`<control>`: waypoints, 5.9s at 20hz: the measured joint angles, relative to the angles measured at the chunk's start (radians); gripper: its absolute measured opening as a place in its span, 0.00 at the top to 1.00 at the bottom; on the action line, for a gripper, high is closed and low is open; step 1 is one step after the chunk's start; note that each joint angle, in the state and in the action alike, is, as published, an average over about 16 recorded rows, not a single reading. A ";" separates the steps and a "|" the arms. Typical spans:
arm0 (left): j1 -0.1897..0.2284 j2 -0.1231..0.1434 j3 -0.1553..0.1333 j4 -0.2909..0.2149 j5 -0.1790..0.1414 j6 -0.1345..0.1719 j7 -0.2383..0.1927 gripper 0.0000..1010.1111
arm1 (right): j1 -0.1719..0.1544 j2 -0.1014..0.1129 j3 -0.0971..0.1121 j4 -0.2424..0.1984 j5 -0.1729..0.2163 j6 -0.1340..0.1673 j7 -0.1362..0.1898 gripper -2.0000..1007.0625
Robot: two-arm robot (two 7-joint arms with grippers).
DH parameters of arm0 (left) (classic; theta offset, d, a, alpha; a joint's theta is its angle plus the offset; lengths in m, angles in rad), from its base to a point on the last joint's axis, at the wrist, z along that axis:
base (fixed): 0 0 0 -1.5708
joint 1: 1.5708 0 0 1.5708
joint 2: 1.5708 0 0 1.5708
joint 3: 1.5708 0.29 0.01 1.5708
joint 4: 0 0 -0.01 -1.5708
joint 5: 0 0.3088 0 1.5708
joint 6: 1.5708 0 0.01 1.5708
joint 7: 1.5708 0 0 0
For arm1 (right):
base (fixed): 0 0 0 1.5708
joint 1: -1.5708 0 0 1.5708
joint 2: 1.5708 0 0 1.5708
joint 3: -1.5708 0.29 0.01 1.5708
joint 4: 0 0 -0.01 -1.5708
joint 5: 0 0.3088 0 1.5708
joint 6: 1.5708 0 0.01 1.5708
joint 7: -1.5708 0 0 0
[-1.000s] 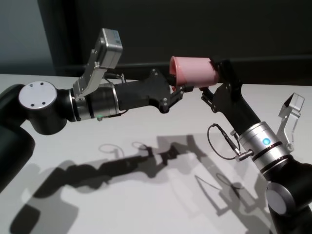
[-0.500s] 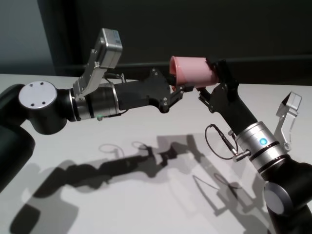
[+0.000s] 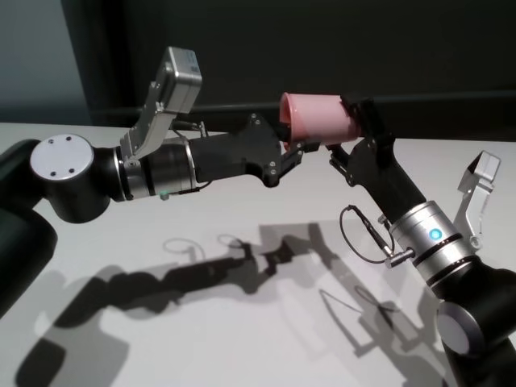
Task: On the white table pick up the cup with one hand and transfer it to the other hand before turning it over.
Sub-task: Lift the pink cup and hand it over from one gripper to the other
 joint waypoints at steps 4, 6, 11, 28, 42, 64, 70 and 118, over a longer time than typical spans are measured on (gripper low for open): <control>0.000 0.000 0.000 0.000 0.000 0.000 0.000 0.95 | 0.000 0.002 -0.002 0.000 0.000 -0.003 0.001 0.01; 0.000 0.000 0.000 0.000 0.000 0.000 0.000 0.95 | 0.000 0.002 -0.001 -0.001 0.000 -0.003 0.001 0.01; 0.000 0.000 0.000 0.000 0.000 0.000 0.000 0.95 | 0.000 0.001 -0.001 -0.001 0.000 -0.001 0.001 0.01; 0.000 0.000 0.000 0.000 0.000 0.000 0.000 0.95 | 0.000 0.000 0.001 -0.001 0.000 0.003 0.000 0.22; 0.000 0.000 0.000 0.000 0.000 0.000 0.000 0.95 | 0.000 -0.001 0.002 -0.001 0.001 0.004 0.000 0.25; 0.000 0.000 0.000 0.000 0.000 0.000 0.000 0.95 | 0.000 -0.001 0.002 0.000 0.002 0.005 0.000 0.25; 0.000 0.000 0.000 0.000 0.000 0.000 0.000 0.94 | 0.000 -0.001 0.002 0.000 0.002 0.005 0.000 0.25; 0.018 0.015 -0.010 -0.018 -0.008 -0.002 -0.002 0.01 | 0.000 -0.001 0.002 0.000 0.002 0.005 0.000 0.25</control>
